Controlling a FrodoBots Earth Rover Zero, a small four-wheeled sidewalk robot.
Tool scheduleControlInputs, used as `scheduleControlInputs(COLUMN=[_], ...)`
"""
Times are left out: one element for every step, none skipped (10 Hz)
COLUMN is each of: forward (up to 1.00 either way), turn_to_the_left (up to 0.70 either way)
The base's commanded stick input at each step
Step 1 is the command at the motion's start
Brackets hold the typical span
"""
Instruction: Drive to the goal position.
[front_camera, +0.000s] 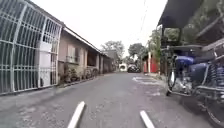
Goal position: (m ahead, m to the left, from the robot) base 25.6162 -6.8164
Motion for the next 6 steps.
scheduleControlInputs(forward=[0.85,0.85,0.85,0.85,0.85,0.85], turn_to_the_left=[-0.34,-0.34,-0.18,0.03,0.0,0.0])
